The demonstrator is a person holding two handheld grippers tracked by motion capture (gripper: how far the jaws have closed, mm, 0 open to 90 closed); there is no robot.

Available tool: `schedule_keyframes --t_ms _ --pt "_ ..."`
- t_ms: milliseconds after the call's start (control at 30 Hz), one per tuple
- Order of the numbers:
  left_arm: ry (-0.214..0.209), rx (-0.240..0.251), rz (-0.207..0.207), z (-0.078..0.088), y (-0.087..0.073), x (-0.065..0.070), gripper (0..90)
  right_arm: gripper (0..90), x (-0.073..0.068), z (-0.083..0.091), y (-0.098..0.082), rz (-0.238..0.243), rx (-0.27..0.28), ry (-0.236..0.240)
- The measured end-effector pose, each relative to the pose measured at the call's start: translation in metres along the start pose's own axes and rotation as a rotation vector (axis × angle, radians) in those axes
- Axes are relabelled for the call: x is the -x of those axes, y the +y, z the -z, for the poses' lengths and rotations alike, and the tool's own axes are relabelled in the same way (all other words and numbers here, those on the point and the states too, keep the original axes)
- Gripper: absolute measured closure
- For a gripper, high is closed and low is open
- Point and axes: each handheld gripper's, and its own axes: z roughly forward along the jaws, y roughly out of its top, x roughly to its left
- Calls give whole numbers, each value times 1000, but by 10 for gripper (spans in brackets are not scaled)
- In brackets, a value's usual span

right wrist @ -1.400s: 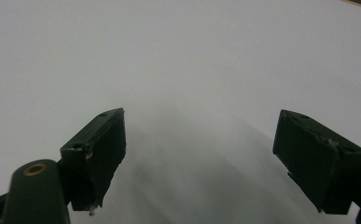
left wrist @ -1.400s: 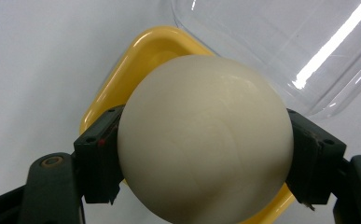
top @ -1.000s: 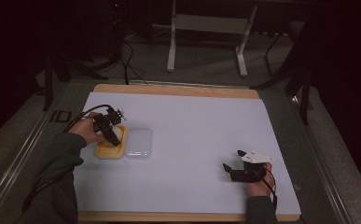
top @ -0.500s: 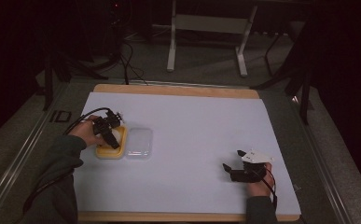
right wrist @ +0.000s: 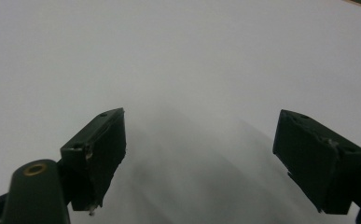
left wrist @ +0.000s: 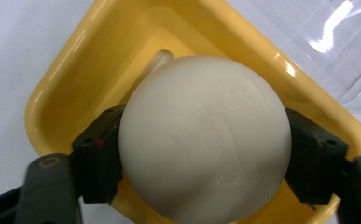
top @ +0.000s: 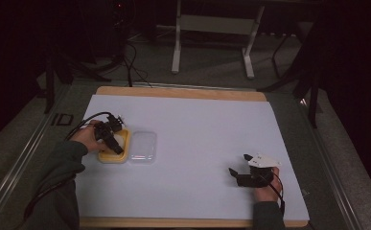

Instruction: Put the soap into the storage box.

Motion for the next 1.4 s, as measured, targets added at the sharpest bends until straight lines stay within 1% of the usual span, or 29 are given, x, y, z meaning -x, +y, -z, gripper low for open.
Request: schedule_keyframes --t_ms 33,100,167,233,367,500,600,700,800,867,967,1033,1100,1200,1233,1267,1333,1400 --pt "3 4 4 0 0 0 191 171 0 0 0 0 -1 1" --pt "-1 9 3 -1 0 0 165 171 0 0 0 2 -2 1" --pt "14 13 -2 0 0 0 138 171 0 0 0 1 -2 1" --pt "18 13 -10 0 0 1 128 171 0 0 0 0 0 0" --pt "7 16 -10 2 0 1 105 171 0 0 0 1 -2 1" --pt "-4 25 -11 6 -2 1 93 171 0 0 0 1 -2 1" --pt "-13 40 -3 9 -2 1 93 171 0 0 0 1 -3 1" --pt "-12 44 -10 13 -1 3 93 171 0 0 0 2 -3 1" --pt "-3 46 -28 17 0 5 93 171 0 0 0 2 -4 1" --pt "-4 57 -24 19 1 7 93 171 0 0 0 1 -4 1" --pt "-3 77 -33 25 2 8 98 171 0 0 0 2 -3 1" --pt "-5 98 -35 28 2 10 121 171 0 0 0 1 -3 0" --pt "3 113 -39 31 3 12 131 171 0 0 0 1 -3 1" --pt "3 141 -45 35 2 16 149 171 0 0 0 2 -3 1" --pt "0 147 -51 36 2 17 156 171 0 0 0 2 -3 0" --pt "9 148 -62 36 3 20 163 171 0 0 0 2 -3 0" --pt "18 155 -77 38 3 23 210 171 0 0 0 2 -3 0" --pt "18 164 -89 40 3 25 223 171 0 0 0 2 -3 0"
